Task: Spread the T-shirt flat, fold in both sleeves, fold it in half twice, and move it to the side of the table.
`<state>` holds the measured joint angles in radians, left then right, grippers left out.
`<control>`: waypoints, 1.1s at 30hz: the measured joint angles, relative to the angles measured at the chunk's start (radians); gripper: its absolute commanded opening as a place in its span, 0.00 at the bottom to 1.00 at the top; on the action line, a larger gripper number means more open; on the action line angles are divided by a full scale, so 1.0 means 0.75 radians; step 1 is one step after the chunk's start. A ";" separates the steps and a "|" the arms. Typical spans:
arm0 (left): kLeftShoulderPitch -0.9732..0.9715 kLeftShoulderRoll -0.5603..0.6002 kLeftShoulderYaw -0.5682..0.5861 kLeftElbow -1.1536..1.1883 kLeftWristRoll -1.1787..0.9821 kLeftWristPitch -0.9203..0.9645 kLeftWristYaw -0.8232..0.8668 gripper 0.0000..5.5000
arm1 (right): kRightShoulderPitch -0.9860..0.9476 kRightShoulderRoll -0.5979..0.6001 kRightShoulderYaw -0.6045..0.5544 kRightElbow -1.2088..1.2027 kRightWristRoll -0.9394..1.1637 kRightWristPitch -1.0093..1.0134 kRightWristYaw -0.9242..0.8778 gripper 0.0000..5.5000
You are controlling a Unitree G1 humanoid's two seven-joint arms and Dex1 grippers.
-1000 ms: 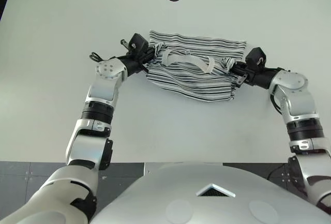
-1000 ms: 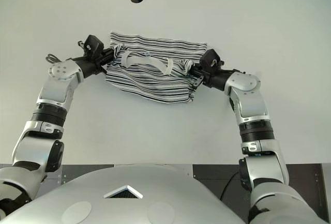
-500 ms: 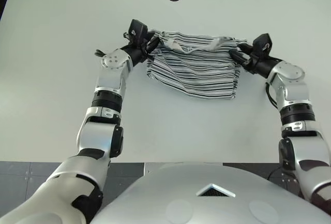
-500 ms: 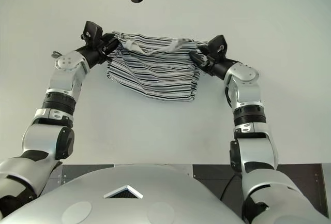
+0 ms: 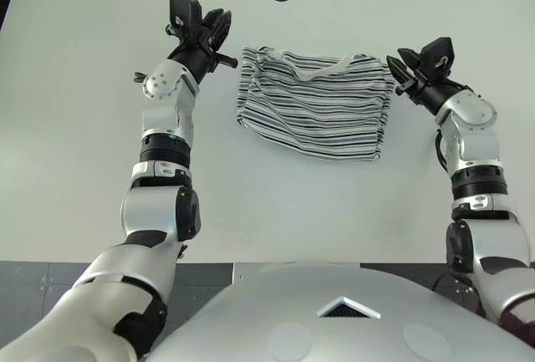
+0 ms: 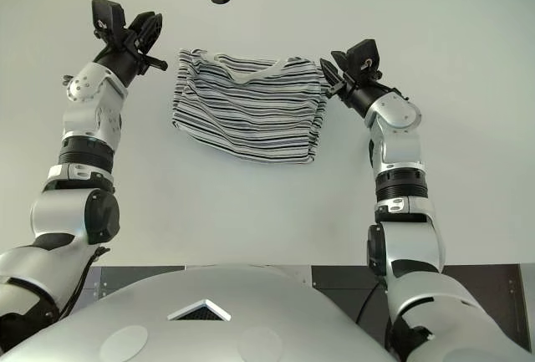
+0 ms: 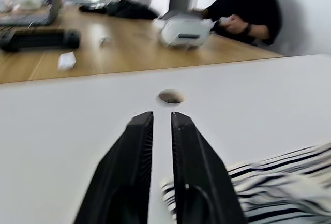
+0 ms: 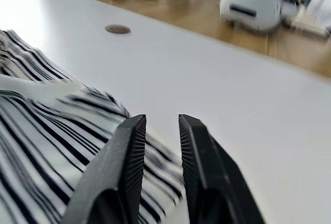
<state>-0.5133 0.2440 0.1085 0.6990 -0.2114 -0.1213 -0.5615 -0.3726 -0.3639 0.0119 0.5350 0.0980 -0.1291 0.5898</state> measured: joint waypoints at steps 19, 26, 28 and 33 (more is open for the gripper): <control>0.592 0.097 -0.491 -0.784 0.300 0.120 -0.122 0.02 | -0.066 0.007 0.259 0.193 -0.352 -0.114 -0.088 0.02; 0.652 0.178 -0.543 -0.796 0.339 0.143 -0.177 0.02 | -0.117 -0.017 0.314 0.300 -0.437 -0.161 -0.131 0.02; 0.652 0.183 -0.549 -0.790 0.343 0.146 -0.177 0.02 | -0.114 -0.030 0.326 0.298 -0.442 -0.161 -0.122 0.02; 0.652 0.191 -0.557 -0.777 0.344 0.133 -0.176 0.02 | -0.086 -0.069 0.348 0.244 -0.442 -0.145 -0.087 0.02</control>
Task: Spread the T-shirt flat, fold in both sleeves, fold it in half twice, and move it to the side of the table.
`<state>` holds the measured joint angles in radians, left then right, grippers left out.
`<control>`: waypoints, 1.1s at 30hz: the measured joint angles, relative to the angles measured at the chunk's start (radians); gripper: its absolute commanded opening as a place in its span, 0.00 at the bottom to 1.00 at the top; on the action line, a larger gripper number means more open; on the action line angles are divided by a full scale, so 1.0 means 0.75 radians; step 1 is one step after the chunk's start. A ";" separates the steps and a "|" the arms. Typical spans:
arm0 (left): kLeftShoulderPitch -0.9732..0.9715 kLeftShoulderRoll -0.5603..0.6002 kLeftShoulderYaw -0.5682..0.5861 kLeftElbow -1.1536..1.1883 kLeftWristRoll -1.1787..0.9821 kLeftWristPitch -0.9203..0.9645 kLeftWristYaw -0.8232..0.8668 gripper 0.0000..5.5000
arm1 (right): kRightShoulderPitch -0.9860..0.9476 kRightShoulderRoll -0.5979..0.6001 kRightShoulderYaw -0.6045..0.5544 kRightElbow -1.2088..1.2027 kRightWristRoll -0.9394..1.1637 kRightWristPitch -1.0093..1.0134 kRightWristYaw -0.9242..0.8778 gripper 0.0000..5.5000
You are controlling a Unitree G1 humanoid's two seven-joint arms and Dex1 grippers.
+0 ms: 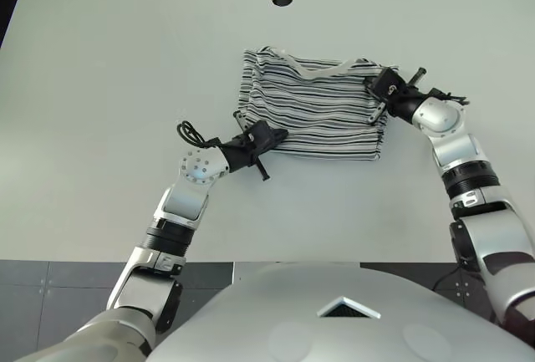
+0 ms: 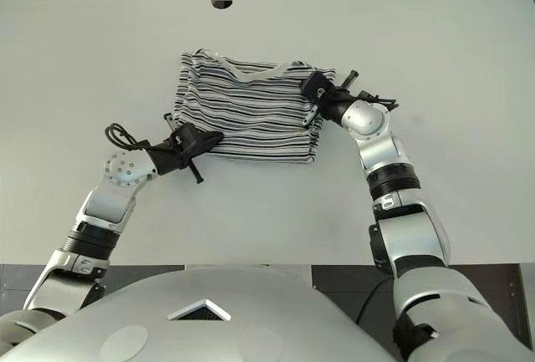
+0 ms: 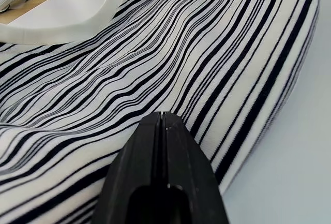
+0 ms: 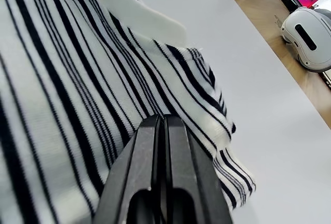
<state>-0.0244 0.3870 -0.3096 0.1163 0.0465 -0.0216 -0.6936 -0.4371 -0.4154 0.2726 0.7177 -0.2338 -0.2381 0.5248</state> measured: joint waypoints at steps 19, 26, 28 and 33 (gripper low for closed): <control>-0.171 0.297 0.056 0.187 0.169 -0.127 0.016 0.02 | 0.696 -0.338 0.230 -1.384 0.044 0.473 0.440 0.02; -0.236 0.186 0.078 0.232 0.172 -0.158 0.143 0.02 | 0.756 -0.275 0.239 -1.562 0.182 0.633 0.468 0.02; -0.228 0.186 0.119 0.190 0.130 -0.185 0.148 0.02 | 0.746 -0.265 0.194 -1.593 0.217 0.657 0.451 0.02; -0.122 0.197 0.202 0.007 -0.021 -0.265 0.082 0.02 | 0.709 -0.232 0.123 -1.729 0.333 0.724 0.436 0.02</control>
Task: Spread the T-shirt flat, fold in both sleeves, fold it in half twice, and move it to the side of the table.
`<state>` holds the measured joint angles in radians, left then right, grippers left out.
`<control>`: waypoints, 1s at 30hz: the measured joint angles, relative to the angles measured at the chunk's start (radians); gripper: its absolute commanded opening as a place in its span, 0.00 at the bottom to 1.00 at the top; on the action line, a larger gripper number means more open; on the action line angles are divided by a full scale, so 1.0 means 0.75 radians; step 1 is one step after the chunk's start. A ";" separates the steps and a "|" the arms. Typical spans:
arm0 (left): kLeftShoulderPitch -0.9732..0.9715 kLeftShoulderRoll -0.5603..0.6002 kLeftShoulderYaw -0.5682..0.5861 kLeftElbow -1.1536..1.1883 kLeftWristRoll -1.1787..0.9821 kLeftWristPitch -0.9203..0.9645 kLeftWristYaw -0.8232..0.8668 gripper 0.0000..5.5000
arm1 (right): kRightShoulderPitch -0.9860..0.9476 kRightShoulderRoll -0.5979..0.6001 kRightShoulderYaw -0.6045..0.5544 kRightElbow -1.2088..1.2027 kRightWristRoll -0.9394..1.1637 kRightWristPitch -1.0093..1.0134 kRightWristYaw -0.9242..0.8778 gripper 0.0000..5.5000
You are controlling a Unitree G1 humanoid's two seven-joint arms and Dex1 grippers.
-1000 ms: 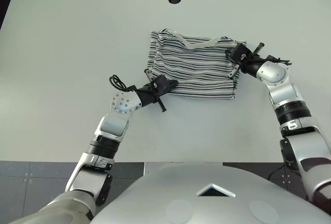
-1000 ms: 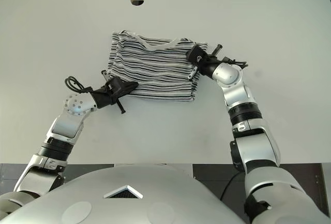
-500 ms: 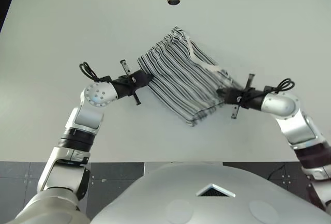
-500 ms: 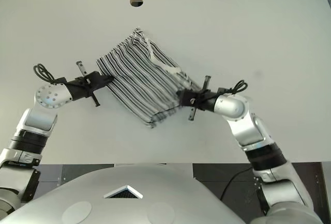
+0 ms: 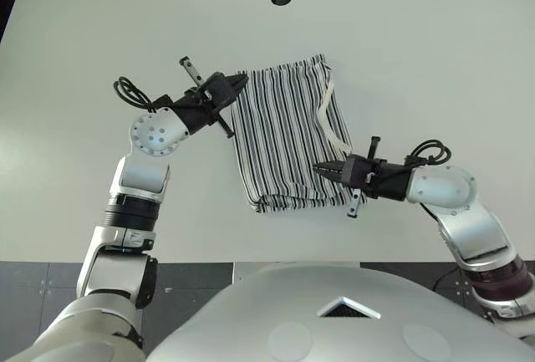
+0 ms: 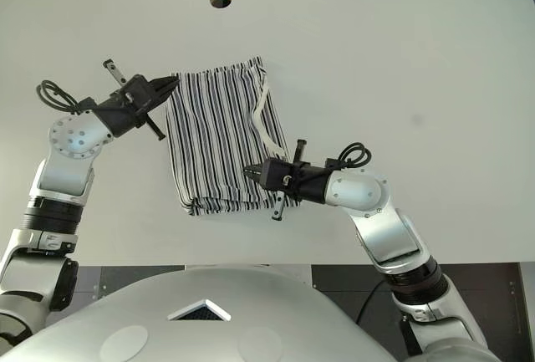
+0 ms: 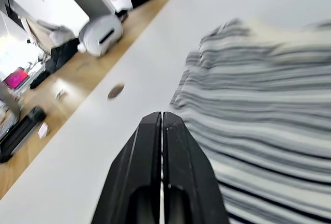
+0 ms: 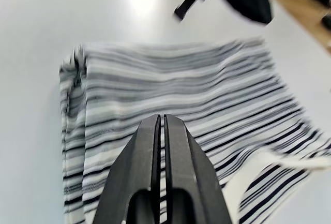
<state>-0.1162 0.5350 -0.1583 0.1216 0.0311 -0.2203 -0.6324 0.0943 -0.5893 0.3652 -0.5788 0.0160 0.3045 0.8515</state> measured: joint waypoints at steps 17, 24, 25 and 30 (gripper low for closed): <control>0.319 0.144 -0.134 -0.249 0.085 -0.062 -0.191 0.02 | -0.018 -0.187 0.000 0.339 -0.209 -0.416 0.060 0.02; 0.286 0.166 -0.141 -0.167 0.161 -0.067 -0.185 0.02 | 0.029 -0.233 0.062 0.330 -0.251 -0.452 0.112 0.02; 0.271 0.167 -0.142 -0.140 0.179 -0.073 -0.181 0.02 | 0.038 -0.239 0.064 0.319 -0.250 -0.452 0.118 0.02; 0.162 0.169 -0.143 0.004 0.259 -0.125 -0.121 0.02 | 0.073 -0.226 0.136 0.263 -0.236 -0.441 0.154 0.02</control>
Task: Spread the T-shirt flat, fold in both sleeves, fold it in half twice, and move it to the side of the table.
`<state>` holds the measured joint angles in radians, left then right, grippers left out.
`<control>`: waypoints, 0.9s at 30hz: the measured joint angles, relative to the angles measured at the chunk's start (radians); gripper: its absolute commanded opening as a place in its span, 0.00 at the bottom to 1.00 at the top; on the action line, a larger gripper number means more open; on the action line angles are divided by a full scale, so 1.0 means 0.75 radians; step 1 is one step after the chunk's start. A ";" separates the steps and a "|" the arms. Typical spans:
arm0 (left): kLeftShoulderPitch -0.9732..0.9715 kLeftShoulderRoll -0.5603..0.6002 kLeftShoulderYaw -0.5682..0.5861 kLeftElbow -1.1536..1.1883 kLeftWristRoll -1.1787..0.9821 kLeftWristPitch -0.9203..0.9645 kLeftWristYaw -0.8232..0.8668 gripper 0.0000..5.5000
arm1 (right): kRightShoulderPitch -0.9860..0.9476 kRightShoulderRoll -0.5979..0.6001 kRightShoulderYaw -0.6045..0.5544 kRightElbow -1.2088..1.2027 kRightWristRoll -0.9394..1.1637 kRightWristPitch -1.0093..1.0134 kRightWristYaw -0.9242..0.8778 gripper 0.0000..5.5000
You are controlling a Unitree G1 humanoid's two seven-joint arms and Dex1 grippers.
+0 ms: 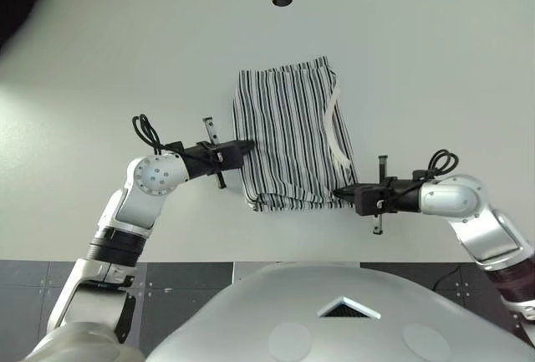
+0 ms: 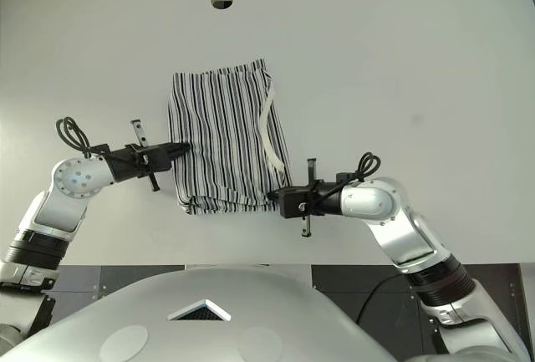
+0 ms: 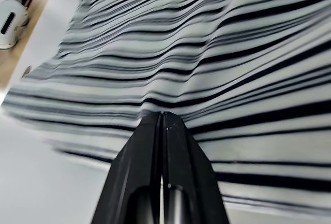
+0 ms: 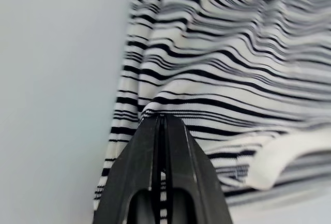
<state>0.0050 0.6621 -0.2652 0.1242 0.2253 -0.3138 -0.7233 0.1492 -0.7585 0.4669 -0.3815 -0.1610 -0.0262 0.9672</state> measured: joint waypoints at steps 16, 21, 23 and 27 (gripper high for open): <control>-0.050 -0.020 0.086 0.054 -0.053 -0.144 0.131 0.11 | -0.071 0.228 -0.228 -0.034 0.367 0.119 -0.153 0.06; 0.061 0.060 0.199 -0.109 -0.133 -0.170 0.127 0.26 | -0.015 0.110 -0.376 -0.098 0.391 0.129 -0.144 0.24; 0.141 0.134 0.231 -0.118 -0.117 -0.170 0.113 0.31 | 0.067 0.013 -0.393 -0.090 0.271 0.046 -0.144 0.30; 0.390 0.271 0.323 -0.223 -0.069 -0.170 0.084 0.46 | 0.255 -0.158 -0.317 -0.038 -0.021 -0.141 -0.133 0.46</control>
<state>0.2975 0.8652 -0.0231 -0.0433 0.1733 -0.4412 -0.6605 0.3403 -0.8774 0.2293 -0.4103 -0.1767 -0.1318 0.8672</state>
